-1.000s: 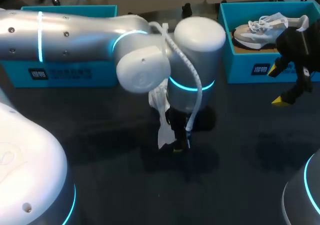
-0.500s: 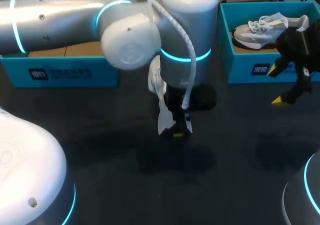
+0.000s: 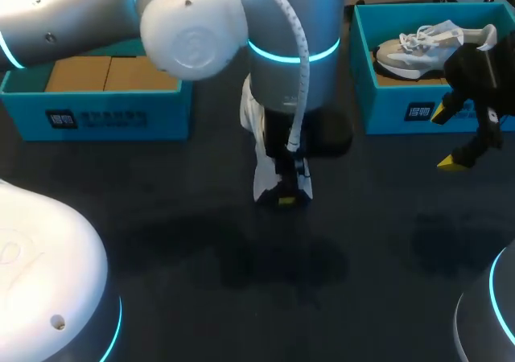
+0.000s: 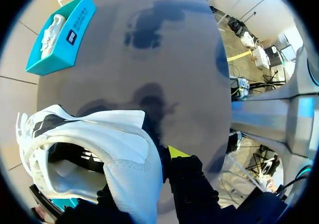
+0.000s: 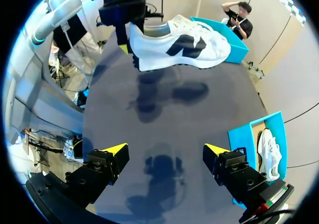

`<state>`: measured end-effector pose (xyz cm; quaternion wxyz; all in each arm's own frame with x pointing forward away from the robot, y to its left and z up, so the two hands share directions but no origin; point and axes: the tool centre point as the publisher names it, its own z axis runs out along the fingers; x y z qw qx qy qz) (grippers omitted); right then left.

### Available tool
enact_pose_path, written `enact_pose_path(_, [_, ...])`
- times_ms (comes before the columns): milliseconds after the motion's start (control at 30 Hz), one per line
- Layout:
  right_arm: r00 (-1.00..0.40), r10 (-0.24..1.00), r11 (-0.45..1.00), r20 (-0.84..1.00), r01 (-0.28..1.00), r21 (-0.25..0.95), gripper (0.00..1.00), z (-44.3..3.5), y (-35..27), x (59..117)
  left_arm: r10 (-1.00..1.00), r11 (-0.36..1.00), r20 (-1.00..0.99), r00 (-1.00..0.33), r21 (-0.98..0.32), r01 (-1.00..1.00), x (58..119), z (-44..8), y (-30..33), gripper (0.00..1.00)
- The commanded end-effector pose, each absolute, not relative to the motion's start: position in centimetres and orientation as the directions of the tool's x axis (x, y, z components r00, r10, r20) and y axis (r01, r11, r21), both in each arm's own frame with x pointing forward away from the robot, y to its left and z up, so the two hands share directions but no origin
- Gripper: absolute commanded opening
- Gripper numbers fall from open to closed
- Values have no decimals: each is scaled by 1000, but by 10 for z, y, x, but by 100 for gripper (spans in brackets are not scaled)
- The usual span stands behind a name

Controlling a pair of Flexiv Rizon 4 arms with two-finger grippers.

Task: Take the shoe out of the shoebox, open the shoe tongue, remove and reinsert the insole, then place the shoe into the shoebox

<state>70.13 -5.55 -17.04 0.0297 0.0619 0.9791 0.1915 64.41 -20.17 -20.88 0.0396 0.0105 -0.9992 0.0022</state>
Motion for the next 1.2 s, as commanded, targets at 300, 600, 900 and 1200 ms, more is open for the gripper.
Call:
enact_pose_path(300, [-991, 133, 920, -32, 111, 376, 100, -171, -54, 703, 40, 999, 88, -995, -17, 38, 665, -183, -184, 0])
enact_pose_path(600, [-991, 133, 920, -32, 111, 376, 100, -171, -54, 703, 76, 997, 76, -994, -9, 75, 706, -173, -154, 0])
enact_pose_path(900, [-991, 133, 920, -32, 111, 376, 100, -171, -54, 703, 89, 996, 71, -993, -13, 89, 752, -170, -119, 0])
enact_pose_path(1200, [-991, 133, 920, -32, 111, 376, 100, -171, -54, 703, 104, 995, 92, -990, -14, 103, 786, -176, -78, 0])
